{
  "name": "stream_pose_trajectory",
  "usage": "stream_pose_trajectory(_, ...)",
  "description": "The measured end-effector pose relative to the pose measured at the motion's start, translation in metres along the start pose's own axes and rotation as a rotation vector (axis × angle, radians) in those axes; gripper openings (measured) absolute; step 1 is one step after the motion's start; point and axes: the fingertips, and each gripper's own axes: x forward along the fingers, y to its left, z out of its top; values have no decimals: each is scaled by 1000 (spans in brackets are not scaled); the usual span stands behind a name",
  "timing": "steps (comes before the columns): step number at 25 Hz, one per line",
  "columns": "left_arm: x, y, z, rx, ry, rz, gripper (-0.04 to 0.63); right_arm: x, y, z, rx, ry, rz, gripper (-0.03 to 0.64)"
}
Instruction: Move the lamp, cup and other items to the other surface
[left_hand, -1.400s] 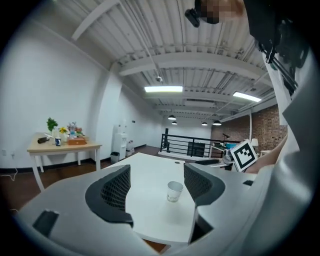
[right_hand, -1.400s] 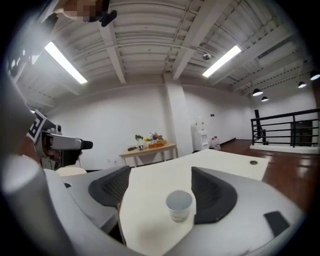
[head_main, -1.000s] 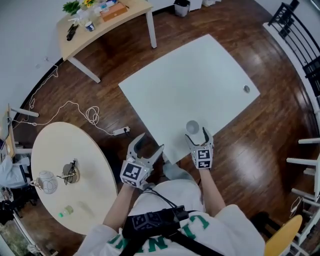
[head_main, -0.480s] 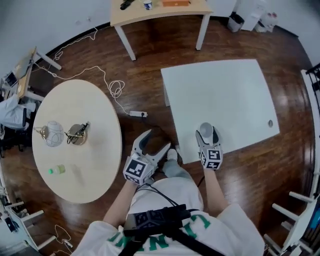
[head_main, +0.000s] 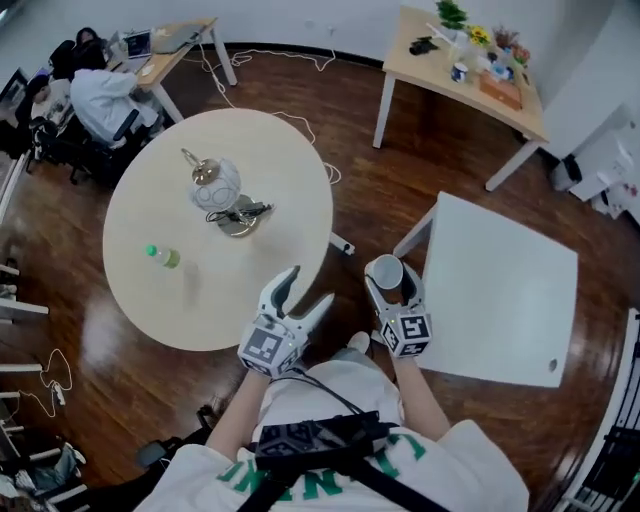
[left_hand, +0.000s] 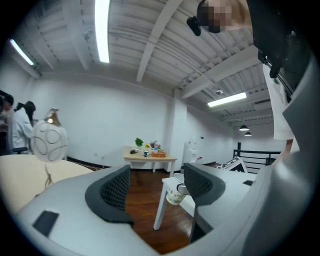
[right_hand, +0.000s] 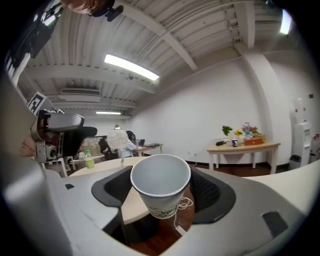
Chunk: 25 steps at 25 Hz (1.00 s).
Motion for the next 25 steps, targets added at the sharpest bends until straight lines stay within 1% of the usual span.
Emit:
stream_pose_trajectory(4,-62,59,9,-53,-42,170,314,55,93,20,-72,0,189,382)
stream_pose_trajectory(7,-109,96,11,-55,-65,265,314,88,159,25,-158,9,286,382)
stream_pose_trajectory(10,-150,129,2,-62,-89,377,314,114,202,12,-179,27,344,382)
stream_pose_trajectory(13,-184,155,-6,-81,-90,470,314,136,246,-3,-197,56,437,382)
stream_pose_trajectory(16,-216,172,-11,-95,-109,531,314,155,299,-15,-217,97,552,383)
stream_pose_trajectory(20,-253,186,-20,-104,-110,604,314,185,353,-45,-214,156,660,383)
stream_pose_trajectory(23,-287,205,-30,-133,-133,705,314,208,391,-61,-206,171,715,383)
stream_pose_trajectory(25,-308,213,-33,-158,-154,757,314,221,411,-77,-214,205,737,383)
